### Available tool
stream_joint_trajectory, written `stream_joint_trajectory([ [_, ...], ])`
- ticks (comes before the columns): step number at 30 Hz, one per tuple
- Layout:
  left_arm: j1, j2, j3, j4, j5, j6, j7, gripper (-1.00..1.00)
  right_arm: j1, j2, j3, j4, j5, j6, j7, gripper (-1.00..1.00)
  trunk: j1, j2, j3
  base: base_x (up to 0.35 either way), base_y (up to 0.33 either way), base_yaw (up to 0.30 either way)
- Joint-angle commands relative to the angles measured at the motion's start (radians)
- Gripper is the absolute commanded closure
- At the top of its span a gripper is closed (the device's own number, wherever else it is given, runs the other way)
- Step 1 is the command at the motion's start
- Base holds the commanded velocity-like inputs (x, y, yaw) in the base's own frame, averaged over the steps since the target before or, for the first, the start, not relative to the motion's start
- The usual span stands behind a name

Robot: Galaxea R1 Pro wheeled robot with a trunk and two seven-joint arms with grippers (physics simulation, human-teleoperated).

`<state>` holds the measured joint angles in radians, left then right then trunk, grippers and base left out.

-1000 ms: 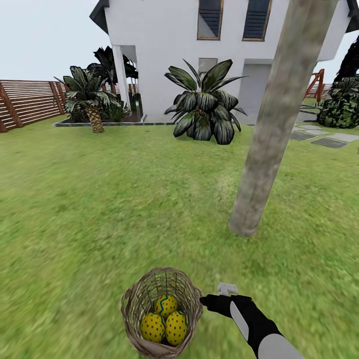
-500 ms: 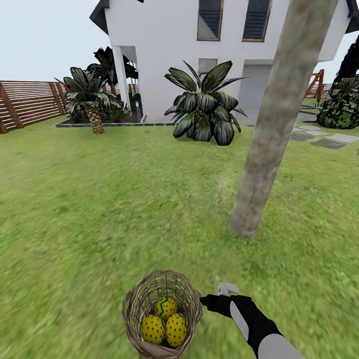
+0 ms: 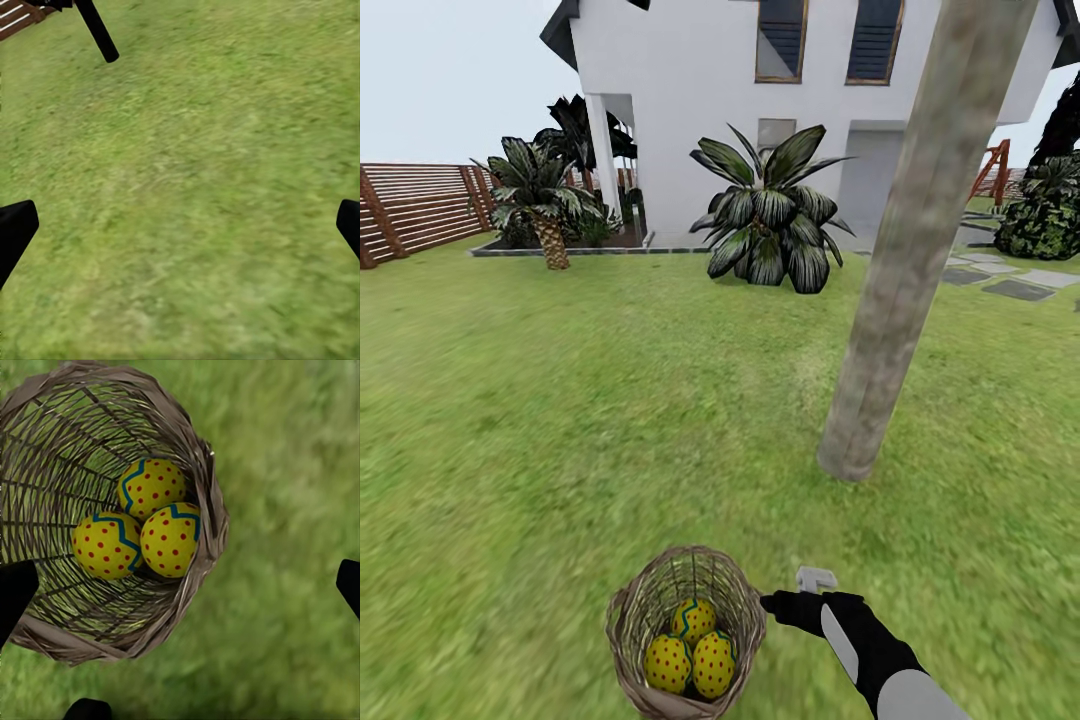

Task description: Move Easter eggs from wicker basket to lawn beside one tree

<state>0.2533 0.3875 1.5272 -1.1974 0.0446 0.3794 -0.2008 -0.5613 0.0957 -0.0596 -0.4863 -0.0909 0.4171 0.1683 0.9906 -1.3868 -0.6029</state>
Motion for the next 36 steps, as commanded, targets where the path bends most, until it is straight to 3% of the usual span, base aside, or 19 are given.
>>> stream_joint_trajectory([
  [1,-0.001,0.0,0.001,0.007,0.002,0.004,-0.004,-1.0,0.0,0.001,-0.006,-0.002,-0.006,0.006,0.002,-1.0,-0.004,0.007,0.003,0.0,0.0,0.0],
  [11,-0.001,0.013,-0.001,0.084,-0.003,-0.023,-0.005,-1.0,0.0,0.001,-0.004,-0.001,-0.006,0.006,0.001,-1.0,-0.042,0.077,0.034,0.0,0.0,0.0],
  [23,-0.002,0.019,-0.001,0.092,-0.006,-0.027,-0.095,-1.0,0.0,0.001,-0.004,0.0,-0.006,0.006,0.001,-1.0,-0.088,0.161,0.071,0.0,0.0,0.0],
  [36,-0.003,0.019,-0.003,0.103,-0.007,-0.042,-0.106,-1.0,0.0,0.001,-0.002,0.0,-0.007,0.006,0.0,-1.0,-0.138,0.252,0.122,0.0,0.0,-0.139],
])
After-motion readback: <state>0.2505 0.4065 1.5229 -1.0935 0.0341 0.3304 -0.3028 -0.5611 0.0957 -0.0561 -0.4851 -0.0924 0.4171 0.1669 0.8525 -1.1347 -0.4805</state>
